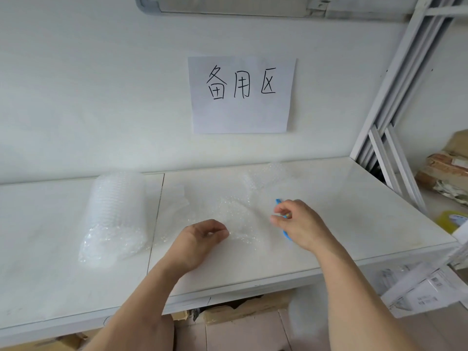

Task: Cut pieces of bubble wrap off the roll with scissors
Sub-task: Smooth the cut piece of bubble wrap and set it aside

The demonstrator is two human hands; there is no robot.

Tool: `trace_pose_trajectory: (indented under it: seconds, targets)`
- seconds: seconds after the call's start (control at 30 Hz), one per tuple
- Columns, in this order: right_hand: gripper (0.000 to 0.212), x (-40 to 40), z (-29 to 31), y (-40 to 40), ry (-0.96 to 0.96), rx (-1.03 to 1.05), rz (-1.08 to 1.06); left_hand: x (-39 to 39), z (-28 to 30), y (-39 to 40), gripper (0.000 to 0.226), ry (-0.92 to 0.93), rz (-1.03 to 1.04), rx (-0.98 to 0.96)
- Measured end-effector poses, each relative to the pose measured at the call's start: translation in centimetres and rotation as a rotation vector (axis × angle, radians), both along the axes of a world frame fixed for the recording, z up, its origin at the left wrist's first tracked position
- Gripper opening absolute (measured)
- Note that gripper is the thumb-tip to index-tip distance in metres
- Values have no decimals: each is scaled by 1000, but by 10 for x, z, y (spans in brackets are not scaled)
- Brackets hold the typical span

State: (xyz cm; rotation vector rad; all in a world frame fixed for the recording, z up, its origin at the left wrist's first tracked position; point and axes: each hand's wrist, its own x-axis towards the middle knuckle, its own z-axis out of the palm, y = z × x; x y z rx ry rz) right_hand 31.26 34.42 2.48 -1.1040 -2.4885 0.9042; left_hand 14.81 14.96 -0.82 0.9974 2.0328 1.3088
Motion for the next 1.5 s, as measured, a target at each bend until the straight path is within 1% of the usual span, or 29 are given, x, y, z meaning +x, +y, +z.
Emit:
trace_pose_trajectory:
  seconds: [0.07, 0.13, 0.17, 0.2, 0.27, 0.3, 0.33, 0.4, 0.53, 0.63, 0.67, 0.77, 0.8, 0.83, 0.87, 0.9, 0.93, 0.97, 1.03, 1.07, 1.1, 1.2, 1.3, 1.43, 1.5]
  targets:
    - [38, -2, 5, -19, 103, -169, 183, -1, 6, -6, 9, -98, -13, 92]
    - [58, -1, 5, -33, 117, -318, 314, -3, 8, -11, 11, -149, -26, 144]
    - [69, 0, 2, -38, 84, -329, 355, -3, 9, -13, 11, -162, -27, 162]
    - [80, 0, -2, -41, 27, -297, 380, -3, 9, -16, 11, -175, -26, 180]
    - [94, -3, -10, -45, -87, -140, 387, -5, 9, -20, 12, -202, -9, 214]
    - [95, -6, -16, -46, -107, -37, 375, -5, 8, -21, 13, -209, 2, 226]
    - [91, -9, -21, -46, -93, 66, 355, -5, 9, -22, 14, -210, 11, 237]
    - [77, -13, -31, -44, -12, 197, 319, -4, 11, -22, 14, -217, 24, 259]
    - [50, -19, -46, -45, 146, 290, 283, 2, 17, -21, 11, -194, 47, 270]
    - [36, -20, -57, -44, 243, 311, 247, 1, 18, -24, 12, -132, 48, 211]
    - [33, -19, -58, -43, 243, 284, 243, -1, 16, -27, 19, -112, 17, 166]
    - [36, -16, -55, -40, 179, 112, 216, -9, 11, -39, 60, -62, -188, -11]
    - [34, -17, -54, -39, 170, 75, 215, -12, 8, -42, 73, -29, -235, -62]
    - [27, -17, -53, -37, 168, 69, 222, -14, 7, -44, 83, 15, -266, -115]
    - [20, -17, -52, -37, 179, 55, 230, -15, 5, -46, 90, 64, -275, -163]
    - [16, -17, -51, -37, 189, 37, 237, -17, 5, -47, 92, 106, -261, -194]
    - [16, -17, -50, -37, 200, 10, 240, -20, 2, -48, 86, 155, -225, -201]
    - [15, -16, -48, -38, 201, -5, 240, -24, -2, -48, 73, 179, -182, -181]
    - [14, -16, -45, -38, 180, -14, 216, -28, -7, -47, 31, 164, -99, -101]
    - [14, -17, -44, -39, 159, -26, 192, -27, -7, -47, 20, 134, -70, -73]
    - [14, -19, -43, -39, 147, -47, 173, -27, -8, -44, 20, 116, -47, -60]
    - [20, -22, -39, -41, 118, -96, 114, -23, -5, -37, 33, 180, 17, -79]
    - [33, -30, -40, -42, 133, -101, 20, -20, -2, -26, 41, 212, 131, -102]
    - [37, -41, -45, -47, 122, -98, -82, -14, -3, -12, 52, 246, 255, -166]
    - [39, -43, -47, -49, 106, -66, -127, -12, -4, -8, 53, 272, 298, -191]
